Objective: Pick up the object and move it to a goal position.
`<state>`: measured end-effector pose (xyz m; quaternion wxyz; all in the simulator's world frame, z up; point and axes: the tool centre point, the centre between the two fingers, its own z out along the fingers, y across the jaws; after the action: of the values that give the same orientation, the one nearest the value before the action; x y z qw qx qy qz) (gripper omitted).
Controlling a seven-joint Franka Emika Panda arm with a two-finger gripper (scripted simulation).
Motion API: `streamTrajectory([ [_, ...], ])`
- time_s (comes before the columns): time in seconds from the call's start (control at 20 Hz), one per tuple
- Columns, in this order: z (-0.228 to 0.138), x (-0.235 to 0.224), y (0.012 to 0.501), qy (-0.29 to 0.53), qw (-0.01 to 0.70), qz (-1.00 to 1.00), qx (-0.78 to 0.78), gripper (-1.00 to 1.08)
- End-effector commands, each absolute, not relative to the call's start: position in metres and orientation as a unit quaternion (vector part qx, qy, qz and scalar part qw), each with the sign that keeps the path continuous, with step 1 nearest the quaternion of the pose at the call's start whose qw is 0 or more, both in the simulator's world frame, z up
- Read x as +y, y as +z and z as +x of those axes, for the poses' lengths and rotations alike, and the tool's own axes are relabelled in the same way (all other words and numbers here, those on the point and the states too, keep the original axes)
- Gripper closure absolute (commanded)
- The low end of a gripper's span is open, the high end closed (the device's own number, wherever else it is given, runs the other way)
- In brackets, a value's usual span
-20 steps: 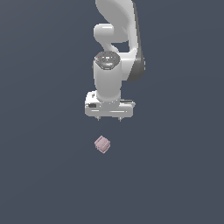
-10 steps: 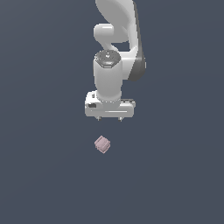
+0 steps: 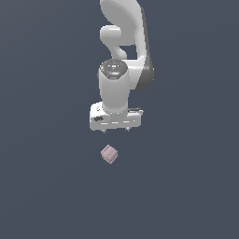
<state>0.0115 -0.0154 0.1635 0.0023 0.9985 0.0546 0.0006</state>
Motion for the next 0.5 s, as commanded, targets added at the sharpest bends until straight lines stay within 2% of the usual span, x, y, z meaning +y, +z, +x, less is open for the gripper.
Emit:
streamTrajectory([
  [0.0,0.015,-0.017,0.159,0.000,0.003,0.997,0.081,-0.92],
  [0.45,0.032,-0.026,0.139,-0.002,0.005,0.980,0.198,-0.92],
])
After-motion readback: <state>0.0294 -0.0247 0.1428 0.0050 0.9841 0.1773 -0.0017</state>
